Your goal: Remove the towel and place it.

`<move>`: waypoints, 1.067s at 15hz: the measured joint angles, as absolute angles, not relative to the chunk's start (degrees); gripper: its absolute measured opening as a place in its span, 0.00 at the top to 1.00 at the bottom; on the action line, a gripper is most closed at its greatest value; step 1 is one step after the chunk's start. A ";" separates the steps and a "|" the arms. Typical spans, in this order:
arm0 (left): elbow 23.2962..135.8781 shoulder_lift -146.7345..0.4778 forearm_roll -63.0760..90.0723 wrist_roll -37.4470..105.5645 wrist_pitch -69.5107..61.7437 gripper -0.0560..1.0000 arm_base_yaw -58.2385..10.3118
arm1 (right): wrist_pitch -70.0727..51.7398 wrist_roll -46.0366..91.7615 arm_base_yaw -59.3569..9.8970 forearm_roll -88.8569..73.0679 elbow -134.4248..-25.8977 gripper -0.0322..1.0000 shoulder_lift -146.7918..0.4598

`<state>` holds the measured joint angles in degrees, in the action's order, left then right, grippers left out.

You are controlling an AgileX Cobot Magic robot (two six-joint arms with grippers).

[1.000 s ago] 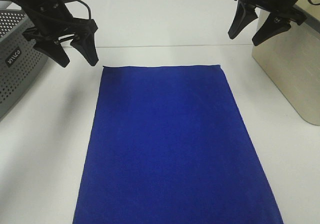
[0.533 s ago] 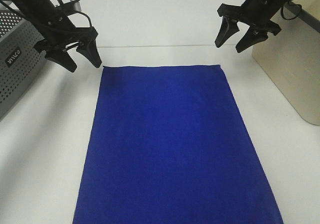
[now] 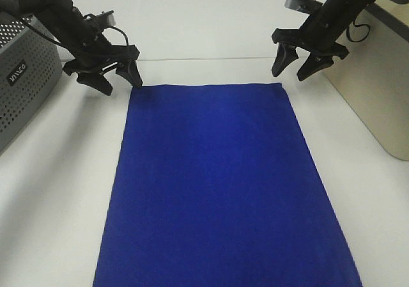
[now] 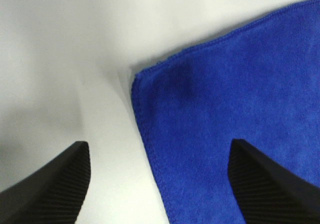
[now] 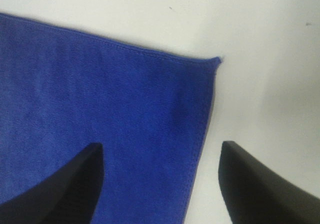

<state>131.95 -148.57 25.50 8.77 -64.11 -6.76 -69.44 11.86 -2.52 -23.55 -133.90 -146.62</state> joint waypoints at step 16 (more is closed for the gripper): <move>132.24 -151.32 20.57 10.71 -56.09 0.27 -10.03 | -61.54 11.80 -3.84 -17.99 -134.42 0.34 -151.49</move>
